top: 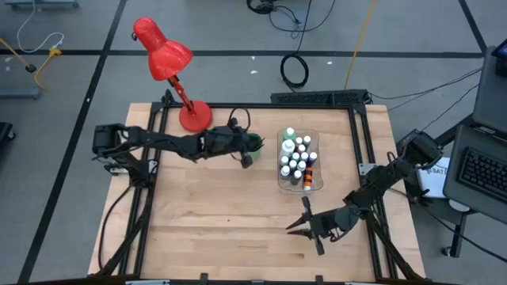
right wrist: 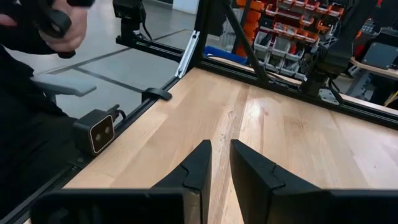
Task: Pick & Place Paint Supplies
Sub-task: Put the orange paint brush into the green cup, then return to Home Position
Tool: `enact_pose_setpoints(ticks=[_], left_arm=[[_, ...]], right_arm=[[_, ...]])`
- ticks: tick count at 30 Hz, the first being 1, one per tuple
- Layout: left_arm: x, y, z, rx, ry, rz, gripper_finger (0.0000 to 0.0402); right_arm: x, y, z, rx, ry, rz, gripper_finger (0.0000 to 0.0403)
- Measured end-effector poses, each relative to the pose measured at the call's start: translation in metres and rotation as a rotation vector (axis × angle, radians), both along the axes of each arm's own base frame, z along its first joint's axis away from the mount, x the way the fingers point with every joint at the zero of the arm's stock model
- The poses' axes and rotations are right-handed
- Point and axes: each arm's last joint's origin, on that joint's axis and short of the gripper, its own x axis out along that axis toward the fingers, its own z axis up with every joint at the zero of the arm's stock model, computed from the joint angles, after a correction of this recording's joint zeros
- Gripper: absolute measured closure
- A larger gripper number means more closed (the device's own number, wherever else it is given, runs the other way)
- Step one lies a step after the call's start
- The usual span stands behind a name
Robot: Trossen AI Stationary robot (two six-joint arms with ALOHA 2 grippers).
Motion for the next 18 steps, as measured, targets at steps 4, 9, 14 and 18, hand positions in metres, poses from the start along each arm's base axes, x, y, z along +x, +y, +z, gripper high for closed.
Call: enact_pose_setpoints(ticks=[4,9,14,18], left_arm=[[-0.002,0.002,0.000,-0.092,-0.002,-0.063,0.0336],[-0.008,0.000,0.010,-0.176,-0.026,-0.108,0.0271],[-0.029,-0.012,0.042,-0.146,-0.054,-0.188,0.0205],[-0.068,-0.038,0.080,-0.142,-0.057,-0.325,0.0185]], right_arm=[[0.000,0.000,0.000,0.003,-0.003,0.000,0.0353],[0.003,-0.003,0.003,0.010,-0.025,-0.017,0.0353],[0.001,-0.011,0.017,0.023,-0.073,-0.135,0.0357],[-0.017,-0.029,0.048,0.024,-0.094,-0.254,0.0375]])
